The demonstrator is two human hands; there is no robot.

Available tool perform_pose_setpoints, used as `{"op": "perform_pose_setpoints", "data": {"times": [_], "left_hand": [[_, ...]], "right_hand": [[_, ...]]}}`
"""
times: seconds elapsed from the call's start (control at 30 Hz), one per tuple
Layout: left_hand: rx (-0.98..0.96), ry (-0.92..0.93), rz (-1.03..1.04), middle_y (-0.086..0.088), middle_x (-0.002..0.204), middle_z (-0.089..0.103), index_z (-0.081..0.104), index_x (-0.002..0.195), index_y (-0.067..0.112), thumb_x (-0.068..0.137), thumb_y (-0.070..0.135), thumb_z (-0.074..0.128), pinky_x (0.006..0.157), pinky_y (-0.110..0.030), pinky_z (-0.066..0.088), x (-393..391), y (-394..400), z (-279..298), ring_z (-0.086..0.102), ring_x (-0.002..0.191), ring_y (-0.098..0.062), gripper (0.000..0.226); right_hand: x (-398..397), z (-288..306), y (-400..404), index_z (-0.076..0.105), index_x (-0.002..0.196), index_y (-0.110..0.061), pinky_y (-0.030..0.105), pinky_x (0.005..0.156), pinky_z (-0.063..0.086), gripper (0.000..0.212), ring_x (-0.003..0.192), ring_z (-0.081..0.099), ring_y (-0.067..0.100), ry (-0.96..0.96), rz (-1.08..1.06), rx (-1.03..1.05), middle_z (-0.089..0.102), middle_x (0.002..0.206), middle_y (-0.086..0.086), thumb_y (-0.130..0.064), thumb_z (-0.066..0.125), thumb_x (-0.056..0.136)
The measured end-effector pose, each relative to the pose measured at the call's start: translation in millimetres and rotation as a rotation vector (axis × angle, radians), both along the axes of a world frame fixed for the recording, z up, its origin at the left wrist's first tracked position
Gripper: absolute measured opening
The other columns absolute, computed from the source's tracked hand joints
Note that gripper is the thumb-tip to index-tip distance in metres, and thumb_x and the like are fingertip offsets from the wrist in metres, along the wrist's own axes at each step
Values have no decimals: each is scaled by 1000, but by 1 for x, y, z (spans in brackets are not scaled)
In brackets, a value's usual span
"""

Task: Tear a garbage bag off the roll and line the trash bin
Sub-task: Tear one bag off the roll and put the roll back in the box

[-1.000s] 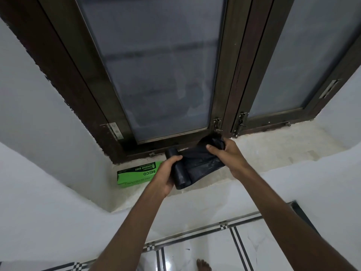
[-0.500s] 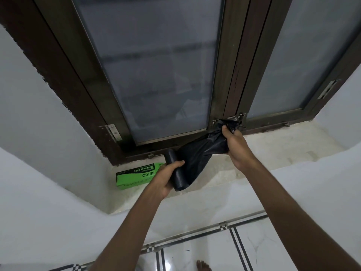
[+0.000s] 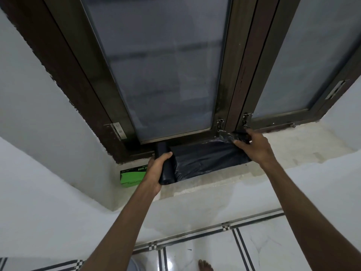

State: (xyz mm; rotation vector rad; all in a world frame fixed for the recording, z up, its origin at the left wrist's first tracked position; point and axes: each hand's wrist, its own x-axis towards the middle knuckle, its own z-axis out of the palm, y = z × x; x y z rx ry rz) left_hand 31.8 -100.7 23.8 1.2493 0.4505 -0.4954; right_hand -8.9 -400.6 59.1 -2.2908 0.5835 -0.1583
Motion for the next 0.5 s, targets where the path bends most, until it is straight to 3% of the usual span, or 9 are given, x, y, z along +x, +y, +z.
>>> {"op": "perform_pose_setpoints", "data": {"times": [0.07,0.17,0.2,0.3,0.33,0.4,0.47,0.5], "left_hand": [[-36,17,-27,-18,116,71,57,131,11,71,33,82,70,-38,59,0,-1,0,69,104,-38,69],[-24,-3,-96,-18,115,71,58,129,9,67,37,83,73,-39,58,-2,-9,5,70,103,-36,73],[-27,-20,-137,-18,113,72,59,127,9,66,38,83,75,-39,58,-2,-13,8,70,101,-33,72],[-79,-80,-248,-15,98,71,67,109,9,87,28,68,90,-48,53,-7,-25,23,67,91,-30,29],[-99,-75,-266,-15,96,71,66,106,10,90,26,64,95,-50,51,-8,-27,27,66,90,-31,23],[-107,-56,-263,-15,99,70,64,108,11,90,26,62,98,-51,49,-7,-26,29,65,93,-31,24],[-114,-18,-226,-15,101,70,63,109,11,89,29,62,96,-48,50,-6,-21,29,65,94,-30,27],[-126,4,-206,-15,103,71,64,109,12,88,31,62,95,-46,51,-5,-18,28,65,96,-30,29]], "right_hand": [[-2,2,4,56,132,-16,38,94,45,47,119,55,35,-63,-10,-279,61,126,12,-25,72,89],[-3,13,31,46,144,-21,34,104,37,60,132,44,23,-278,242,-293,52,140,6,-33,69,90],[-2,17,42,40,148,-25,30,105,36,69,133,41,16,-210,397,-217,49,142,-1,-41,70,88],[6,18,66,25,154,-33,27,100,46,89,118,55,5,168,700,118,58,127,-8,-50,74,81],[10,16,67,33,151,-29,26,93,50,82,102,63,5,231,719,188,66,110,-7,-45,75,82],[15,13,61,61,130,-20,21,75,50,49,76,65,6,266,709,288,69,81,-5,-34,76,85],[16,14,55,73,98,-15,19,69,48,17,72,65,7,246,709,359,70,77,-4,-29,75,87],[15,17,53,71,85,-15,17,64,45,13,68,62,6,222,715,374,67,72,-5,-27,74,88]]}}
